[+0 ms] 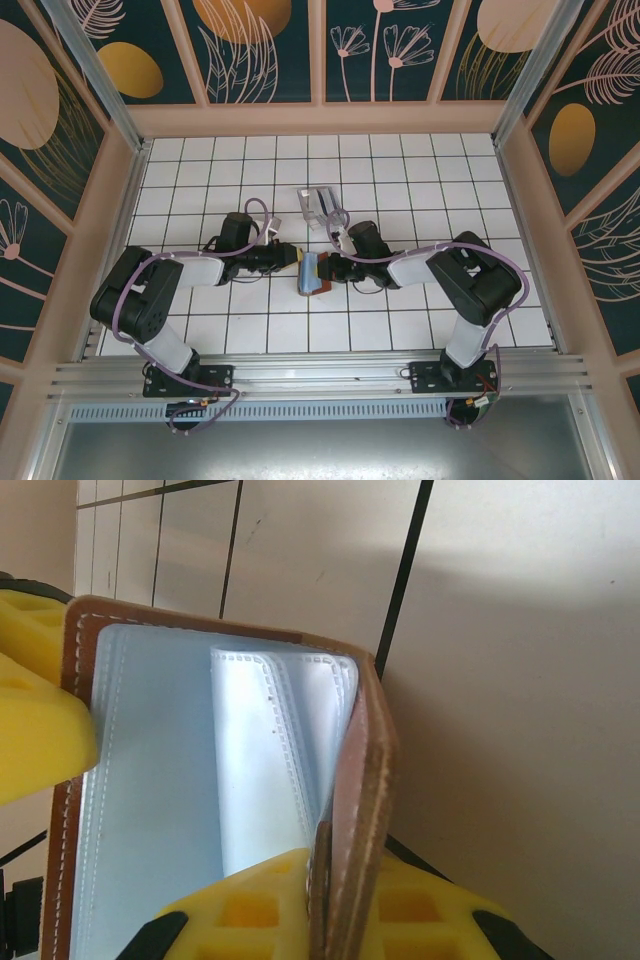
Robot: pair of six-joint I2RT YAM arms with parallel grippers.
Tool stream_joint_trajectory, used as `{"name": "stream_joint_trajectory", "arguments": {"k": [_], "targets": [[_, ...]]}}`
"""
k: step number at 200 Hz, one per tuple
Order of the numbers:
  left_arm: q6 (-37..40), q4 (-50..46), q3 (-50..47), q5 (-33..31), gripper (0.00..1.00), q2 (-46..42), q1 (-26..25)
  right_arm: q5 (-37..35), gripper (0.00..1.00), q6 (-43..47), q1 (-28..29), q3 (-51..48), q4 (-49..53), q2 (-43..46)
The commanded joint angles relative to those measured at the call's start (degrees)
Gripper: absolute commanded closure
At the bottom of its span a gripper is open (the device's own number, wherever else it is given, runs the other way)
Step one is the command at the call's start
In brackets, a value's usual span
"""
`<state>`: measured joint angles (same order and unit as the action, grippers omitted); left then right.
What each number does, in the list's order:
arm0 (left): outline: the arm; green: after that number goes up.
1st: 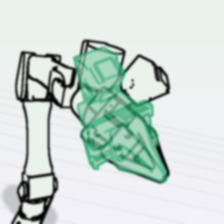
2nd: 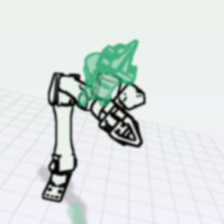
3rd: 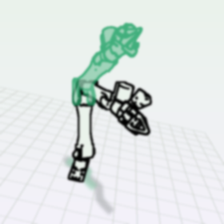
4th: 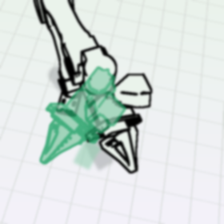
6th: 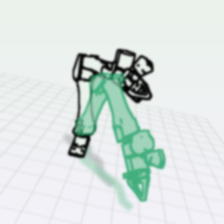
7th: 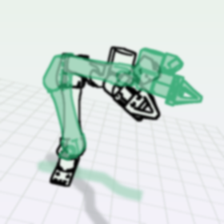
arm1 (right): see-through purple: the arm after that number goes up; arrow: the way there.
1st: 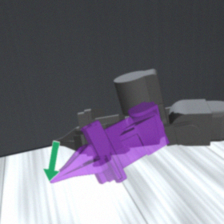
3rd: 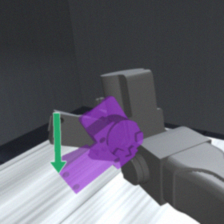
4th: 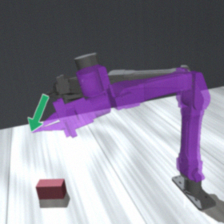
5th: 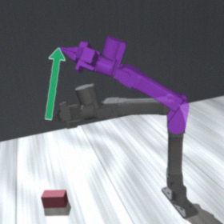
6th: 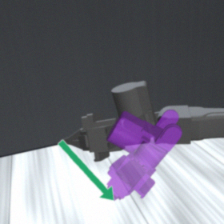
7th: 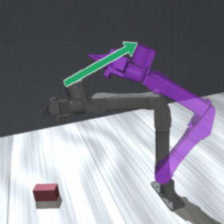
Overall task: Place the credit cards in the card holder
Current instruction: Open the card holder at the center of the table.
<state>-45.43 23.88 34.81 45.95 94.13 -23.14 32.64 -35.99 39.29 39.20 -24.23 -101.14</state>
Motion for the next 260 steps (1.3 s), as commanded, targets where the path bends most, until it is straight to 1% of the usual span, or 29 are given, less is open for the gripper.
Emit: {"name": "stream_joint_trajectory", "arguments": {"k": [1,19,49,89,123,133,146,164,205,230,260], "targets": [[0.78,0.10,-0.53,0.17,0.81,-0.17,0.11,0.67,1.00,0.22,-0.33,-0.35,-0.91,-1.15],[0.85,-0.03,-0.53,0.06,0.80,-0.35,0.11,0.67,1.00,0.22,-0.26,-0.44,-1.00,-1.20],[0.96,0.03,-0.68,0.06,0.86,-0.17,0.16,0.67,1.00,0.13,-0.26,-0.57,-1.12,-1.16],[0.87,0.53,-0.88,0.09,0.84,-0.26,0.20,0.80,1.00,-0.11,-0.28,-0.79,-1.78,-1.41],[0.65,1.10,-1.13,0.01,0.87,0.70,0.20,0.93,1.00,-0.39,-0.28,-1.22,-2.46,-1.34],[0.23,1.96,-1.33,0.27,0.85,1.04,0.20,1.00,1.00,-0.48,-0.24,-1.25,-2.72,-1.30],[-0.30,2.98,-1.66,0.58,0.79,1.34,0.20,1.11,1.00,-0.49,-0.29,-1.19,-2.80,-1.34],[-0.45,3.11,-1.73,0.60,0.75,1.32,0.21,1.20,1.00,-0.62,-0.27,-1.23,-2.84,-1.39],[-0.61,3.51,-1.97,0.79,0.77,1.15,0.20,1.19,1.00,-0.74,-0.30,-1.42,-3.04,-1.35],[-0.77,3.94,-2.20,0.65,0.71,0.66,0.20,1.41,1.00,-0.75,-0.27,-1.34,-2.94,-1.44],[-0.71,4.02,-2.55,0.66,0.72,0.64,0.20,1.27,1.00,-0.71,-0.18,-1.42,-2.84,-1.32]]}}
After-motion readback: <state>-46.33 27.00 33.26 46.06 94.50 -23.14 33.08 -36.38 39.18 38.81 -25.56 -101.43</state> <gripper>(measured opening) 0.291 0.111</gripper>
